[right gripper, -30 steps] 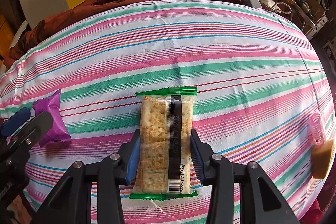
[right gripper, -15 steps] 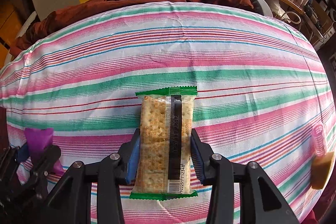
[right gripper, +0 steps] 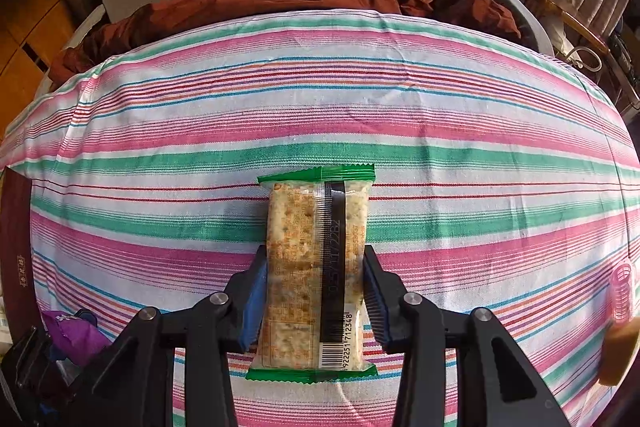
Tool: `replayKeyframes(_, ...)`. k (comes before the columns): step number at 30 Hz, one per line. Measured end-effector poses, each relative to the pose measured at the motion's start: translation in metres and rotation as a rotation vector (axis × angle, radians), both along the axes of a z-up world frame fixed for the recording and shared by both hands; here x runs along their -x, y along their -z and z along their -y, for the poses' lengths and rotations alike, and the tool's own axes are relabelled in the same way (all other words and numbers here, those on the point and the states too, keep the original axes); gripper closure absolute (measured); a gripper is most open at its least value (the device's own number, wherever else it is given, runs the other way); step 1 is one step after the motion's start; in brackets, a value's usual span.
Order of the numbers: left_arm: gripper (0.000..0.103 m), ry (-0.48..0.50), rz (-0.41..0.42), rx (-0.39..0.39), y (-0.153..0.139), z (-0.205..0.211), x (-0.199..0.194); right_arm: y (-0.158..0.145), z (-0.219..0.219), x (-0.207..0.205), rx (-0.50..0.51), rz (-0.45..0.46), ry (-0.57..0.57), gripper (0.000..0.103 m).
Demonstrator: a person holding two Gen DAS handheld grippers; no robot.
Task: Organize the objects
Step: 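Lift the purple packet with the left gripper toward the tray while the right holds the granola bar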
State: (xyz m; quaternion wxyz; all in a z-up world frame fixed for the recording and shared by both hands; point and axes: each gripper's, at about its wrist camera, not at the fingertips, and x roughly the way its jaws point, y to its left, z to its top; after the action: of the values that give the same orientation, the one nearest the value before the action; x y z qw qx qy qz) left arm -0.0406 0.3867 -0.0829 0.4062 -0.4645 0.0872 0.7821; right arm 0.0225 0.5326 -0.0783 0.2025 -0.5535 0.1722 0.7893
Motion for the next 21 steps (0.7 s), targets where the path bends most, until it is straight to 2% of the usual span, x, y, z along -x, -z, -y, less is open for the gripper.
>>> replayKeyframes(4,0.062,-0.004,0.053,-0.024,0.000,0.001,0.005,0.001,0.001,0.005,0.001,0.006,-0.001,0.060)
replayKeyframes(6,0.060,-0.003,0.047,-0.007,-0.003,-0.002,0.005,0.003,0.000,0.010,-0.001,0.010,0.000,0.060)
replayKeyframes(8,0.050,-0.013,0.022,0.022,-0.006,-0.007,0.006,0.000,0.001,0.011,0.002,0.011,0.005,0.059)
replayKeyframes(13,0.040,0.016,-0.082,0.095,-0.015,-0.023,0.008,-0.007,0.006,0.012,0.009,0.014,0.017,0.059)
replayKeyframes(16,0.040,0.049,-0.109,0.156,-0.009,-0.035,0.009,-0.006,0.006,0.014,0.006,0.018,0.015,0.059)
replayKeyframes(18,0.042,0.047,-0.092,0.166,-0.004,-0.039,0.012,-0.006,0.006,0.015,0.000,0.022,0.010,0.058)
replayKeyframes(19,0.054,0.039,-0.088,0.168,-0.002,-0.039,0.013,-0.005,0.006,0.016,-0.003,0.022,0.008,0.058)
replayKeyframes(21,0.055,0.029,-0.119,0.156,0.000,-0.037,0.011,-0.002,0.006,0.017,-0.008,0.023,0.003,0.058)
